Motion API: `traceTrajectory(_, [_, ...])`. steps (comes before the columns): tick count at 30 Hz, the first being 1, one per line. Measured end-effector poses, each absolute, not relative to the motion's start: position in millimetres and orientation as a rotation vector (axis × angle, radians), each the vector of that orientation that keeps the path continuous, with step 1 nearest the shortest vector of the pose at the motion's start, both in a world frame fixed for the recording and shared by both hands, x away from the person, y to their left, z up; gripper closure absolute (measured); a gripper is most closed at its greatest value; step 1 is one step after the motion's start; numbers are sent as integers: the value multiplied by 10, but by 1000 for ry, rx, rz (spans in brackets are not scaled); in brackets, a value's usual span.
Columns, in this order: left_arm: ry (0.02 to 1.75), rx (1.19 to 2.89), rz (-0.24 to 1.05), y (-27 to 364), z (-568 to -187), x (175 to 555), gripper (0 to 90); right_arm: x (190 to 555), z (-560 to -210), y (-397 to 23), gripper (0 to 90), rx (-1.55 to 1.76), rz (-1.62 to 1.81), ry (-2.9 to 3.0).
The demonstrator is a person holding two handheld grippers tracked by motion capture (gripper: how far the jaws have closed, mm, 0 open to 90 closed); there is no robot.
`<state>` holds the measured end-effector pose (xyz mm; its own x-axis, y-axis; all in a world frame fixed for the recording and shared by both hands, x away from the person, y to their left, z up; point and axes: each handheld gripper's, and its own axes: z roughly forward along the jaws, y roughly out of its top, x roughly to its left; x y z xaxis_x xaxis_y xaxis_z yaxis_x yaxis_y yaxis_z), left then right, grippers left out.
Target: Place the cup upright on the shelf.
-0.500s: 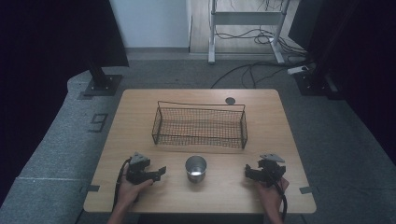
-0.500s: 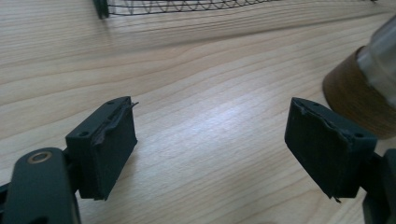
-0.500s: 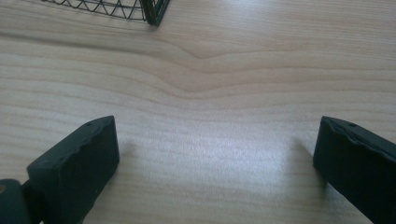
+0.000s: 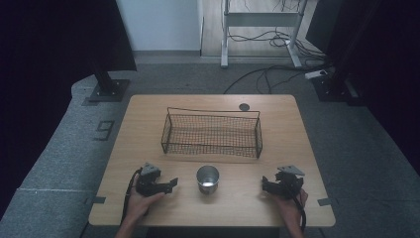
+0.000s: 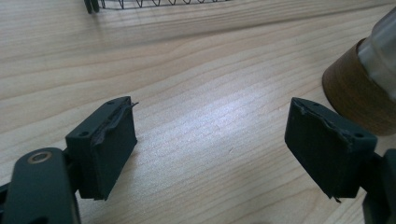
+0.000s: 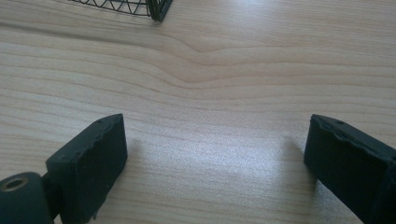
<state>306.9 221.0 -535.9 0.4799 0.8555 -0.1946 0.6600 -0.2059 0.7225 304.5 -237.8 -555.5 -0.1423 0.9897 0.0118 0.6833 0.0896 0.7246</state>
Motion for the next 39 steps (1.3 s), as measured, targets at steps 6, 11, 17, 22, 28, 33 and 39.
traceTrajectory(6, [1225,1931,329,2190,-5291,3032,163,3051,-5559,-2393,31,1660,808,1870])
traceTrajectory(11, [1221,1931,324,2169,-5270,3023,163,3050,-5559,-2394,31,1659,808,1870])
traceTrajectory(17, [1177,1908,311,2129,-5174,2971,164,3049,-5559,-2394,31,1659,808,1870])
traceTrajectory(22, [1150,1904,305,2080,-5126,2938,163,3048,-5559,-2395,35,1661,801,1862])
traceTrajectory(28, [1099,1919,306,1949,-5092,2892,162,3043,-5559,-2399,41,1663,801,1854])
traceTrajectory(33, [1066,1927,310,1861,-5059,2857,165,3040,-5558,-2398,46,1661,800,1853])
traceTrajectory(39, [1048,1939,290,1787,-5052,2837,161,3038,-5557,-2399,49,1661,801,1853])
